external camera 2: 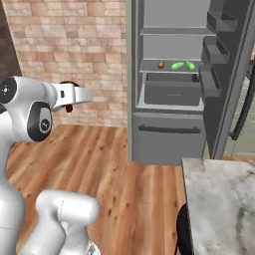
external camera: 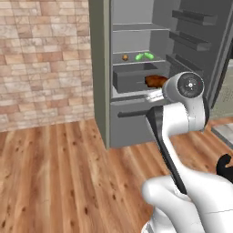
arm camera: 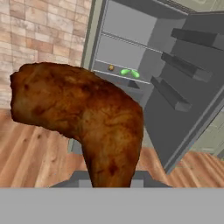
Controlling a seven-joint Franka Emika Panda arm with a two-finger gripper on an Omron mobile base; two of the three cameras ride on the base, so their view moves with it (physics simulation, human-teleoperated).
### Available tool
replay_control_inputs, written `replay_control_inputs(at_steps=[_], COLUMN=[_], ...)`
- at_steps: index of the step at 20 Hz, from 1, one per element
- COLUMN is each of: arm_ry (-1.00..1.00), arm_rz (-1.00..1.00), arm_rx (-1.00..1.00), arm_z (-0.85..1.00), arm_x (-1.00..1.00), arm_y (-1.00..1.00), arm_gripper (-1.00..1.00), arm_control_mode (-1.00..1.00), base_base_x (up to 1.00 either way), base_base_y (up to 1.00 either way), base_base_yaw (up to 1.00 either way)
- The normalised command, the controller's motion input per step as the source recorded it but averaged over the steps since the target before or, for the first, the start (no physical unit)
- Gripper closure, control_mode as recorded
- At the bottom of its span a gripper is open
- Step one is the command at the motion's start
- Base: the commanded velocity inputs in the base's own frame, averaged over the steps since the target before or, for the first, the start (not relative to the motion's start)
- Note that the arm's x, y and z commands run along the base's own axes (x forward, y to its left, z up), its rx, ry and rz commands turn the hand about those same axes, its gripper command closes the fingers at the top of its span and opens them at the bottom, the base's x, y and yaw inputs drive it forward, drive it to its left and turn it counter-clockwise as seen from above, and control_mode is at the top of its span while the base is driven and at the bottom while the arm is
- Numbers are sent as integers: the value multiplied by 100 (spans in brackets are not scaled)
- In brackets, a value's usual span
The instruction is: Place one corn and one chicken drumstick in each tupperware on the nearby counter, to pack two identical lunches.
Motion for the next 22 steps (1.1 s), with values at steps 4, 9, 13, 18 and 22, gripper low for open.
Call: replay_control_inputs(at_steps=[4, 9, 13, 18, 22], arm_ry=[0, 0, 0, 0, 0], arm_rz=[0, 0, 0, 0, 0], arm_rx=[0, 0, 0, 0, 0], arm_z=[0, 0, 0, 0, 0], arm_x=[0, 0, 0, 0, 0], arm_y=[0, 0, 0, 0, 0], arm_gripper=[100, 100, 100, 100, 100], arm_control_mode=[100, 100, 100, 100, 100], base_base_x=[-100, -100, -100, -100, -100], base_base_y=[-12, -9, -6, -8, -16], base_base_yaw=[-8, -10, -10, -9, -7])
